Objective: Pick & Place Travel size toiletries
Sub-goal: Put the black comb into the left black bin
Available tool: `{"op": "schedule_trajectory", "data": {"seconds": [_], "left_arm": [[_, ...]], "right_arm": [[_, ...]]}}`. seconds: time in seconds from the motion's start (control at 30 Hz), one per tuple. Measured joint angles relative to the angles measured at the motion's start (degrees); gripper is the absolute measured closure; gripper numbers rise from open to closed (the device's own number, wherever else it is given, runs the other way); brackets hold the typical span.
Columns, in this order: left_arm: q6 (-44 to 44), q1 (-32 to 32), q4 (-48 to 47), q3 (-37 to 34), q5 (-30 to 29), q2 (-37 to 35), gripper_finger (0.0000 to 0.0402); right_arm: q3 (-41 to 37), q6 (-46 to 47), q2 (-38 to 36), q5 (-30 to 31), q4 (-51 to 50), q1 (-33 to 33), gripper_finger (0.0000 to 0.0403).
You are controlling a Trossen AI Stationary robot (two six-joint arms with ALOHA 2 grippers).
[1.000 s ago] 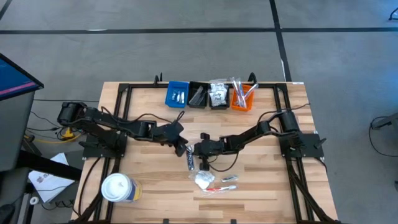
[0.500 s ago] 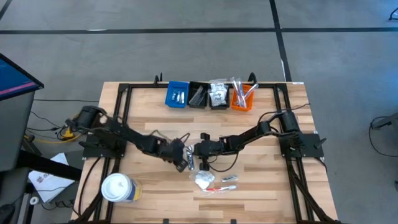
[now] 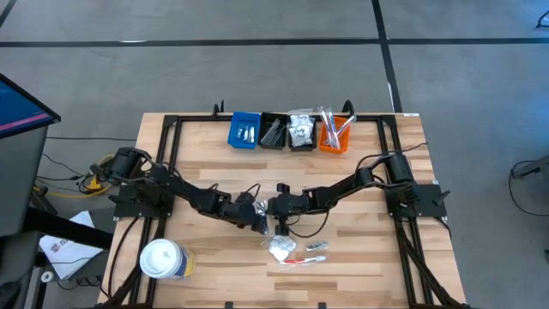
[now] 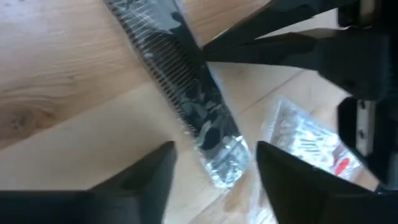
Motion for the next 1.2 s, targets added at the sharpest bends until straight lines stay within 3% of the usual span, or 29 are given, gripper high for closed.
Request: {"op": "schedule_trajectory", "data": {"seconds": [0.1,0.2,0.57,0.77,0.97,1.2], "left_arm": [[0.2,-0.1,0.8,0.0,-3.0,0.1,0.0133],[0.8,0.1,2.5,-0.1,-5.0,0.2,0.0108],[4.1,0.5,6.0,-0.4,-10.2,0.9,0.0101],[6.4,0.5,9.7,-0.4,-10.0,1.0,0.0106],[6.4,0.3,9.7,-0.4,-8.8,1.0,0.0171],[6.0,0.2,10.0,-0.3,-8.6,3.0,0.033]], "right_arm": [[0.0,-0.1,0.0,0.0,-0.1,0.0,0.0403],[0.0,-0.1,0.0,0.0,-0.1,0.0,0.0403],[0.0,0.1,0.0,-0.2,0.2,-0.2,0.0403],[-0.1,0.1,0.0,-0.2,0.2,-0.2,0.0403],[-0.1,0.1,0.0,-0.2,0.2,-0.2,0.0403],[-0.1,0.1,0.0,-0.2,0.2,-0.2,0.0403]]}}
